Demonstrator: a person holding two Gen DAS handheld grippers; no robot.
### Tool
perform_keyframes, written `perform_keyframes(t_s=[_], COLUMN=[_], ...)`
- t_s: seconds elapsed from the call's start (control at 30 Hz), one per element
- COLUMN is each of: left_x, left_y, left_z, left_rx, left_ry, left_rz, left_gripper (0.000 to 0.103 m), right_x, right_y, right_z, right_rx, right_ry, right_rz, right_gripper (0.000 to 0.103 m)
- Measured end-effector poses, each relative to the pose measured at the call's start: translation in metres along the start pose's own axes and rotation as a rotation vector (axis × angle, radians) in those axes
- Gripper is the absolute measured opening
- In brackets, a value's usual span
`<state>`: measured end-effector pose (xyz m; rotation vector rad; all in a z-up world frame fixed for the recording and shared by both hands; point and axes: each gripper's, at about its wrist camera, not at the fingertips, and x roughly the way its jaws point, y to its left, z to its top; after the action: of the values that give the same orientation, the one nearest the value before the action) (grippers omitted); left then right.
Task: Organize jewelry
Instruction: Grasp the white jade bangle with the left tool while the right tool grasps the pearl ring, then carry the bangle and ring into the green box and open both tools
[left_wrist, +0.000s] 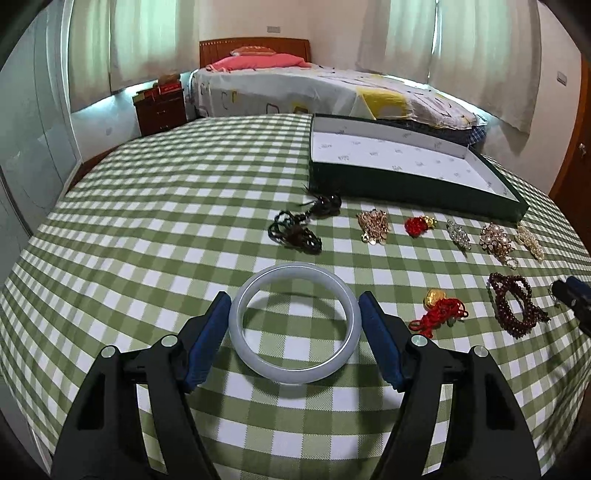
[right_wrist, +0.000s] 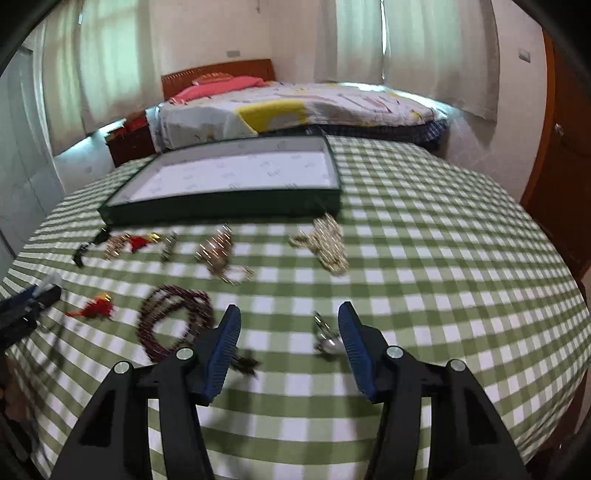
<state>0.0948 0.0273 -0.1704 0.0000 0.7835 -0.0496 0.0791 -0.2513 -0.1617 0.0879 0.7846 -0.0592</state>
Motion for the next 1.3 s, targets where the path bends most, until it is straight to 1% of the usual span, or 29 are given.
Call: perform_keyframes(t_s=[0.23,0.37,0.43,0.47,0.53,0.57,0.77,0.9,1.0,1.13,1.27,1.3], left_x=[-0.002,-0.002,-0.003,-0.003,-0.004,-0.005,-0.011,-0.020,-0.026,-0.025,-0.018,-0.015], left_y=[-0.002,-0.003,-0.003,-0.004,-0.006,-0.007,-0.010,-0.015,-0.021,-0.033,-0.045,-0.049], left_z=[0.002,0.003,0.003,0.003,0.003,0.003,0.004,0.010,0.020,0.041,0.065,0.072], left_rx=[0.010,0.009,0.014,0.016,0.021,0.024,0.029,0.034,0.043,0.049,0.056,0.059], left_ry=[-0.009,-0.008,-0.009,-0.011,-0.014,-0.016,-0.029,-0.057,-0.084,-0.108,-0.138,-0.146], left_rz=[0.007,0.009,0.009,0.008,0.007,0.006,0.003,-0.009,-0.024,-0.059,-0.085,-0.089], left_gripper=[0.069,0.069,0.069,0.069,0.069,0.069,0.069,0.069,0.069,0.069,0.069,0.069], right_x=[0.009,0.015,0.014,0.014,0.014,0.013,0.009,-0.002,-0.012,-0.011,-0.007,-0.003], right_y=[-0.014,-0.022,-0.022,-0.022,-0.021,-0.022,-0.022,-0.020,-0.013,-0.006,-0.003,-0.002], right_z=[-0.001,-0.003,-0.004,-0.004,-0.005,-0.006,-0.009,0.000,0.012,0.031,0.059,0.070], right_rx=[0.027,0.045,0.037,0.032,0.030,0.028,0.041,0.046,0.038,0.033,0.036,0.029], right_ry=[0.007,0.025,0.019,0.018,0.014,0.010,0.002,-0.031,-0.067,-0.094,-0.132,-0.145], right_rz=[-0.005,0.007,0.006,0.008,0.016,0.015,0.023,0.039,0.058,0.086,0.104,0.104], right_gripper=[0.054,0.044,0.041,0.032,0.022,0.021,0.021,0.021,0.021,0.021,0.021,0.021])
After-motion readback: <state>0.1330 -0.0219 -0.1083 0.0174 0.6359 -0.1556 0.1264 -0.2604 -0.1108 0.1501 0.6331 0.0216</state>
